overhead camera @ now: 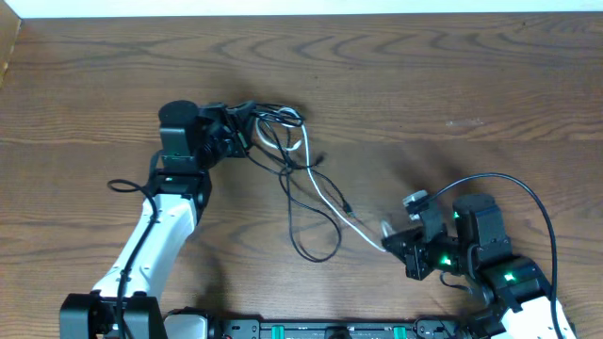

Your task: Untangle cables

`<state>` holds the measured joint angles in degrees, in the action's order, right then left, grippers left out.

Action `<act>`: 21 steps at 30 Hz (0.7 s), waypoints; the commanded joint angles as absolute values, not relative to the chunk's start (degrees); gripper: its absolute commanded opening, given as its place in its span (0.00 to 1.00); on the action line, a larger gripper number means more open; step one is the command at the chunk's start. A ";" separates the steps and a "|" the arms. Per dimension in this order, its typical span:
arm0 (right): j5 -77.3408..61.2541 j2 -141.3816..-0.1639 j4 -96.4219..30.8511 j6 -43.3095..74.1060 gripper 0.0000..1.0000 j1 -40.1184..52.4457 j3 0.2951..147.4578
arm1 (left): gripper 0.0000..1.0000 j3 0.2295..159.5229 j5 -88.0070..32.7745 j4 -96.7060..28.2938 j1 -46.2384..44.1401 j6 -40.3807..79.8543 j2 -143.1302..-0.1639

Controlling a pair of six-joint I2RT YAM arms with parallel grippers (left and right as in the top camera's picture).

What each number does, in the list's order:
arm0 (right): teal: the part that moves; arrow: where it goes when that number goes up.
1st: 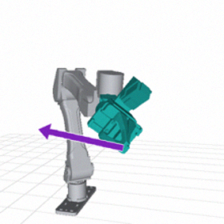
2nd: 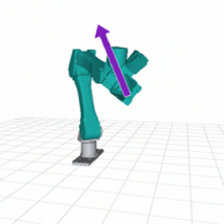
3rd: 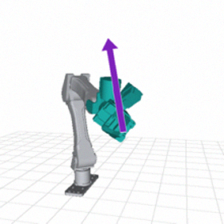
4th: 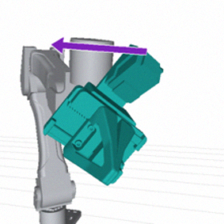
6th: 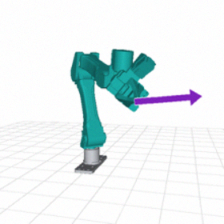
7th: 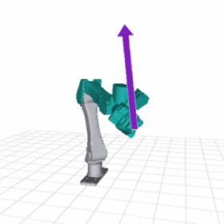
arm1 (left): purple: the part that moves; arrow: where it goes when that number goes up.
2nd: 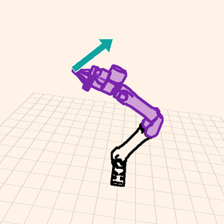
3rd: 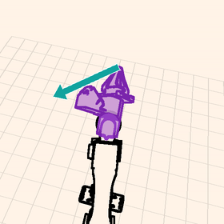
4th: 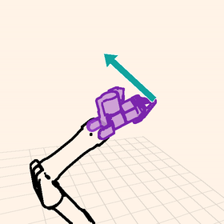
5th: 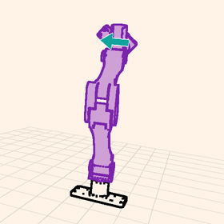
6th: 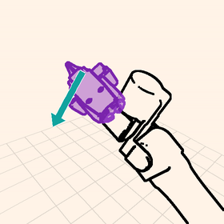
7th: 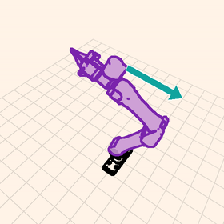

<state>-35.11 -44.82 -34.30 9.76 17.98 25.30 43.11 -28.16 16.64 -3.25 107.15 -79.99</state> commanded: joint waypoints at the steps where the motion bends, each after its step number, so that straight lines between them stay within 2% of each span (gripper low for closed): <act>1: -23.07 -44.40 -33.47 15.44 0.01 18.41 24.95 | 0.10 43.72 -31.75 16.75 -3.29 99.70 -79.83; 7: -13.76 -44.47 -27.88 24.40 0.01 18.41 24.95 | 0.09 43.72 -47.03 16.78 -3.33 84.68 -79.83; 8: -12.75 -44.49 -27.11 25.19 0.04 18.41 24.95 | 0.09 43.72 -49.91 16.78 -3.33 82.72 -79.83; 9: -12.05 -44.47 -26.39 25.78 0.09 18.41 24.95 | 0.09 43.72 -52.71 16.78 -3.33 80.12 -79.83; 11: -12.01 -44.47 -25.02 25.74 0.36 18.41 24.95 | 0.09 43.72 -57.76 16.78 -3.36 72.29 -79.83; 13: -12.43 -44.49 -24.40 25.74 0.53 18.41 24.95 | 0.09 43.72 -61.01 16.78 -3.36 65.32 -79.83; 17: -16.67 -44.47 -22.59 25.74 0.68 18.41 24.95 | 0.09 43.72 -64.12 16.75 -3.97 54.24 -79.83; 21: -25.54 -44.47 -17.82 25.69 0.71 18.41 24.95 | 0.09 43.72 -63.86 16.80 -5.69 46.61 -79.83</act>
<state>-17.65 -44.82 -20.10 25.30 17.98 25.26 43.11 -60.20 16.51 -4.34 59.31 -79.96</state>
